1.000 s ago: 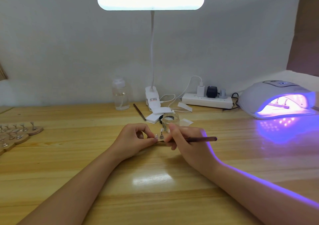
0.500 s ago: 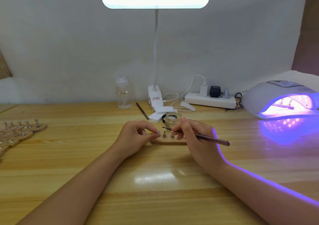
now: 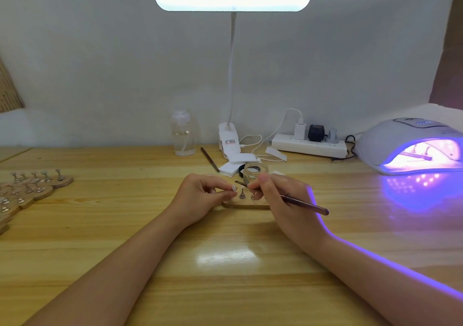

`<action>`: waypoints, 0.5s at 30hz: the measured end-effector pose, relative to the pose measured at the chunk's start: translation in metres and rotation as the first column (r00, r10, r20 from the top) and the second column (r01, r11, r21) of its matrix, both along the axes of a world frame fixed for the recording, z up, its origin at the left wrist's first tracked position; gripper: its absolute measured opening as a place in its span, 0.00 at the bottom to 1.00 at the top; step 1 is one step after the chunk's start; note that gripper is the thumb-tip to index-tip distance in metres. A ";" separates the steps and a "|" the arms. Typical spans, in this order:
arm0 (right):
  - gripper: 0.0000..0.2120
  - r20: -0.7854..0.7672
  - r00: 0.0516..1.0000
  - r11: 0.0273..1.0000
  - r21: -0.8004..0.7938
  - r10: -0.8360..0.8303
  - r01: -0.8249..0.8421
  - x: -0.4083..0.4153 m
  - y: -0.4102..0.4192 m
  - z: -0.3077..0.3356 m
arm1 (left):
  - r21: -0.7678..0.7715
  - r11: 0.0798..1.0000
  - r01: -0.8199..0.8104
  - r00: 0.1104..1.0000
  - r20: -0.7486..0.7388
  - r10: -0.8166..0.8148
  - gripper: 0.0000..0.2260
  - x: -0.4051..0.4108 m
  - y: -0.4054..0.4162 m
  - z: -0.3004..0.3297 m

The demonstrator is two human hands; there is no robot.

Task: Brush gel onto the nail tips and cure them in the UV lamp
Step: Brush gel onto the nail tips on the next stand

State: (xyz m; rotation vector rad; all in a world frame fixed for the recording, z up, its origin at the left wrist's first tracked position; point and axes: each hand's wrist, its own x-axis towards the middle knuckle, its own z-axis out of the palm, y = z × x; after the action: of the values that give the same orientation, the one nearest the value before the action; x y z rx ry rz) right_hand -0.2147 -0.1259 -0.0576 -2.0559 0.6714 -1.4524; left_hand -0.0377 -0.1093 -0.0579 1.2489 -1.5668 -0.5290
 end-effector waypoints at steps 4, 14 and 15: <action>0.18 0.030 1.000 0.996 0.094 0.009 -0.012 0.001 0.002 0.000 | 0.001 1.000 0.000 1.000 0.013 0.000 0.09 0.001 0.000 -0.001; 0.16 -0.002 1.000 0.999 0.034 -0.026 0.026 0.002 0.001 0.000 | 0.011 1.000 -0.009 0.998 0.057 0.009 0.09 -0.001 0.001 0.000; 0.15 -0.020 0.999 0.999 0.004 -0.033 0.033 0.002 0.001 0.000 | 0.011 1.000 -0.011 0.998 0.058 0.010 0.09 -0.001 0.001 0.000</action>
State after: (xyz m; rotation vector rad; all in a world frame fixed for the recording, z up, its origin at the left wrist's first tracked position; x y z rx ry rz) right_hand -0.2130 -0.1252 -0.0574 -2.0683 0.7192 -1.4489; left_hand -0.0387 -0.1085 -0.0581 1.2907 -1.6068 -0.4990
